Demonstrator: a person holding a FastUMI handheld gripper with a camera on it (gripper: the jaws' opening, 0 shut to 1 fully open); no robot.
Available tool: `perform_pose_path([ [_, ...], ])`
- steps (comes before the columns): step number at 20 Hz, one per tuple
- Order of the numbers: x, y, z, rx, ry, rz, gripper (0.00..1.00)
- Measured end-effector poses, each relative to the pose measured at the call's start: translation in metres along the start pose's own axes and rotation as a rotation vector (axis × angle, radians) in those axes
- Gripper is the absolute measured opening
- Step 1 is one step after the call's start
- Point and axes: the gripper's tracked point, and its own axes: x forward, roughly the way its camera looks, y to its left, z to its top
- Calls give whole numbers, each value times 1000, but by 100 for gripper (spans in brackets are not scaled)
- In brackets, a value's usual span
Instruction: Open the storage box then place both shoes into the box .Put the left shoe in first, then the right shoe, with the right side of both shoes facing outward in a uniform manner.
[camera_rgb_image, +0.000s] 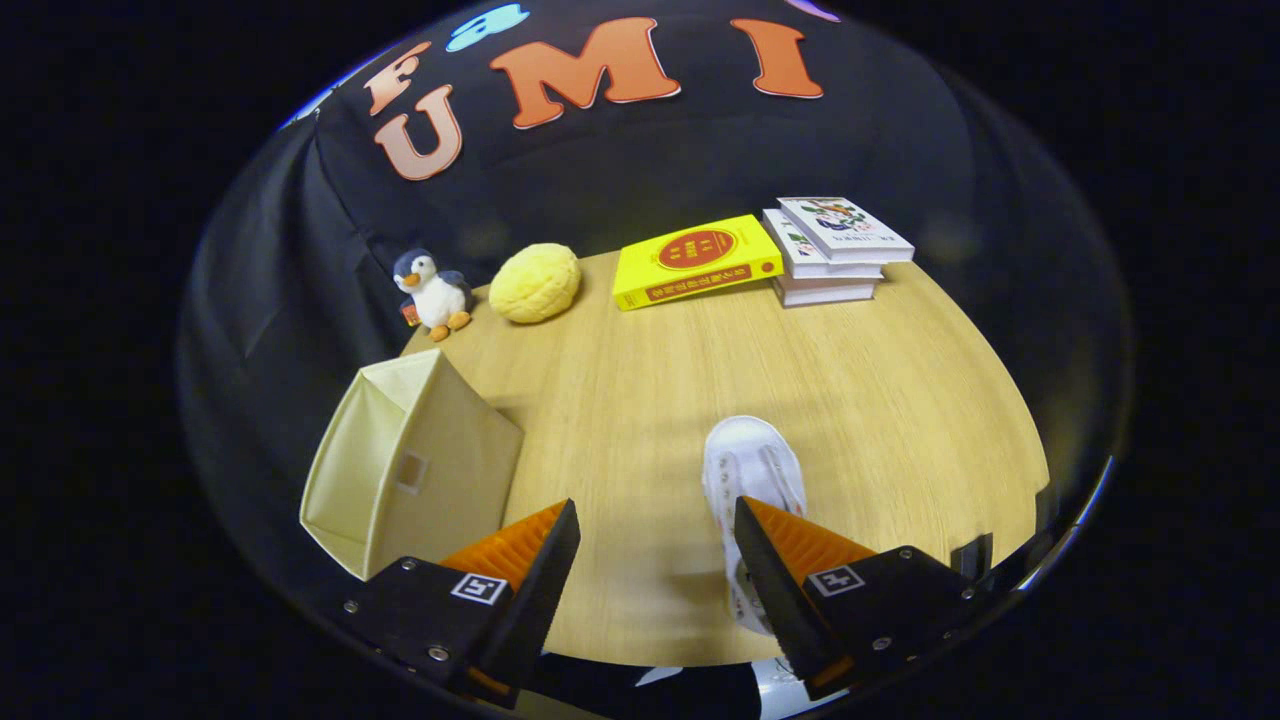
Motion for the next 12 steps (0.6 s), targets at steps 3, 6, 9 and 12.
perform_pose_path([
  [3, 7, -42, -20, -9, 28, -59, 90],
  [6, 15, -70, -41, -38, 62, -91, 86],
  [9, 30, -87, -55, -101, 87, -112, 83],
  [12, 49, -97, -59, -154, 71, -134, 78],
])
